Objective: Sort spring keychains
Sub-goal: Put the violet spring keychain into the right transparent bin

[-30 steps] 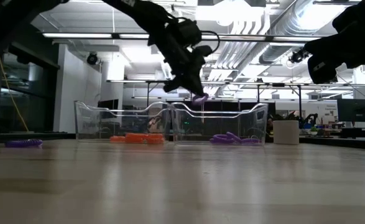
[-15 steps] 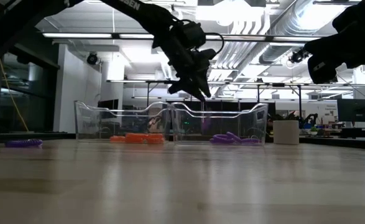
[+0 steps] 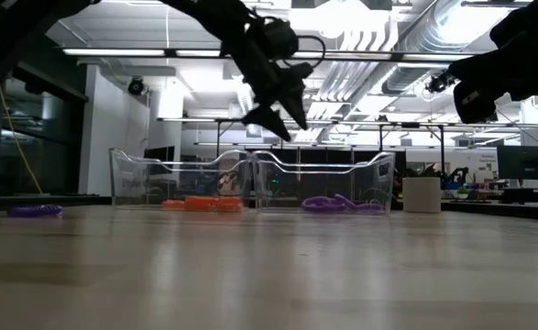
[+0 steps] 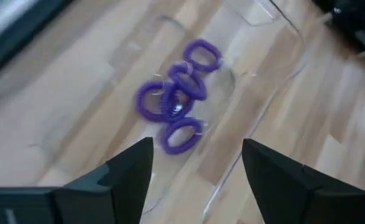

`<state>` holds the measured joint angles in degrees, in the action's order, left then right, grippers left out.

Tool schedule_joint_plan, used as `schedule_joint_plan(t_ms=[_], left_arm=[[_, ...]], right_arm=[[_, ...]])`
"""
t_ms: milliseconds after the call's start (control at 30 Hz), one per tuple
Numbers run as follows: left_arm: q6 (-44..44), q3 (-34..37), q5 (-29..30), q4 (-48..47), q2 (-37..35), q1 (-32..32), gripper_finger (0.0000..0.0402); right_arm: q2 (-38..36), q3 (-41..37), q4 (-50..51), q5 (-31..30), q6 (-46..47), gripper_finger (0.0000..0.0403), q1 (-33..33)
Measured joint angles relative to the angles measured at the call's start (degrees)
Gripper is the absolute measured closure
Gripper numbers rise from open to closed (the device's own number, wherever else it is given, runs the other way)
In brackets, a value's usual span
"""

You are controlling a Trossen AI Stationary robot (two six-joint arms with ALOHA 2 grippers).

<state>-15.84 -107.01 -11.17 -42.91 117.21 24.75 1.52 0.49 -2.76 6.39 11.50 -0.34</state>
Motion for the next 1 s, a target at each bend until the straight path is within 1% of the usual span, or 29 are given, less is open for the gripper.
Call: schedule_joint_plan(t_ms=[67, 167, 300, 467, 567, 700, 767, 1000], left_arm=[[0.63, -0.02, 2.84, -3.29, -1.59, -0.02, 0.0171], [1.15, 0.03, 6.10, -7.72, -3.85, -0.02, 0.0197], [0.97, 0.03, 8.75, -14.62, -6.41, -0.21, 0.0239], [-0.94, 0.03, 12.15, -21.13, -9.00, -1.44, 0.0304], [-2.22, 1.03, 13.12, -22.91, -10.42, -2.36, 0.0347], [-5.40, 5.77, 13.58, -22.91, -14.18, -3.10, 0.0392], [-7.05, 9.21, 13.94, -22.13, -16.08, -3.60, 0.0398], [-14.69, 22.69, 13.84, -19.01, -24.46, -6.44, 0.0386]], right_arm=[[0.00, 0.01, 0.00, 0.00, 0.00, 0.0391, 0.02], [0.00, 0.00, 0.00, 0.00, -0.01, 0.0391, 0.00], [0.00, 0.01, 0.00, 0.00, 0.00, 0.0391, 0.01], [0.00, 0.00, 0.00, 0.00, -0.01, 0.0391, 0.02], [0.00, 0.00, 0.00, 0.00, -0.01, 0.0391, 0.00], [0.00, 0.00, 0.00, 0.02, -0.01, 0.0391, 0.02], [0.00, 0.00, 0.00, 0.00, -0.01, 0.0391, 0.00], [0.00, 0.00, 0.00, 0.00, -0.01, 0.0391, 0.02]])
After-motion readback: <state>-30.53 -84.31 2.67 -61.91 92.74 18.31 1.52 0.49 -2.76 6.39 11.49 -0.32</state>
